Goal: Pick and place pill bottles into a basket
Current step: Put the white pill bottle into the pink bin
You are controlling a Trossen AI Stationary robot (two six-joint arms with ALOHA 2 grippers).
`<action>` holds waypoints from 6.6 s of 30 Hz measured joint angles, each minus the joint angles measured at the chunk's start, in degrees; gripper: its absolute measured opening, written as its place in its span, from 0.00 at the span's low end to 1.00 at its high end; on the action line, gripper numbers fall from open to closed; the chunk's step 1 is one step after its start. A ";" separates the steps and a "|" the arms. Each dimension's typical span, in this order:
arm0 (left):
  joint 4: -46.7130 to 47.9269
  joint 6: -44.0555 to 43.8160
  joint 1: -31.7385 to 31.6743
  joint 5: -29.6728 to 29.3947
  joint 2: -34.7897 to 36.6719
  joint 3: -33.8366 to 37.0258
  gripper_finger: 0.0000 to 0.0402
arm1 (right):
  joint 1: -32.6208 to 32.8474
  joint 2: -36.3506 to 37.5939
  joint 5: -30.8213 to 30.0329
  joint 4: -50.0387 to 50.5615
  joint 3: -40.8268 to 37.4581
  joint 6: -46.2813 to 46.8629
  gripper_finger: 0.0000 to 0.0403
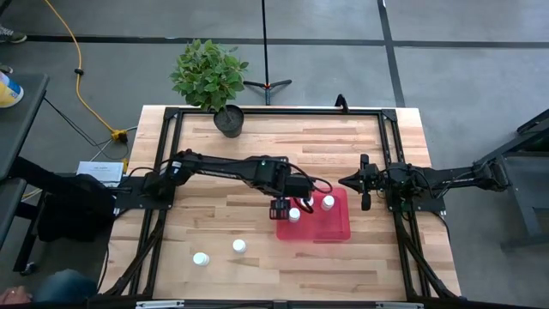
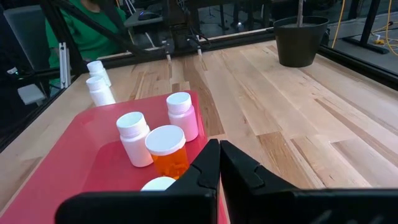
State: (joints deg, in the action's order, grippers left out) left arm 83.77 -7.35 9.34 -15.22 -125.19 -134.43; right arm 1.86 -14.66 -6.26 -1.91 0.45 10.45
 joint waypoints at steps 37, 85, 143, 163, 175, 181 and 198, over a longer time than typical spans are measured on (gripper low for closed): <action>-34.62 5.83 -2.41 11.96 7.61 0.09 0.61 | -0.01 -2.31 0.43 0.11 -0.01 0.32 0.01; -83.37 3.72 -3.34 18.06 10.44 33.74 0.61 | -0.01 -8.22 0.67 0.20 -0.02 8.53 0.00; -71.95 -20.33 -3.23 -2.34 77.08 97.16 0.61 | 0.05 -1.77 2.06 -6.72 -0.02 -5.10 0.00; -61.64 -23.98 -3.23 0.77 82.62 97.16 0.61 | 0.05 14.05 3.07 0.22 -0.02 -9.03 0.01; -58.22 -19.91 -3.31 5.49 82.60 97.16 0.61 | 0.03 13.93 2.84 0.33 -0.02 -9.02 0.01; -58.19 -16.48 -3.32 6.92 82.38 97.16 0.61 | 0.03 13.93 2.84 0.35 -0.02 -9.02 0.00; -57.60 2.92 2.22 12.47 72.94 95.67 0.61 | 0.04 13.82 3.13 0.55 -0.02 -7.45 0.00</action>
State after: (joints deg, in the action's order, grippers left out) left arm 26.17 -4.43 11.56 -2.75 -52.25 -38.76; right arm 1.90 -0.84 -3.13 -1.37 0.43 3.00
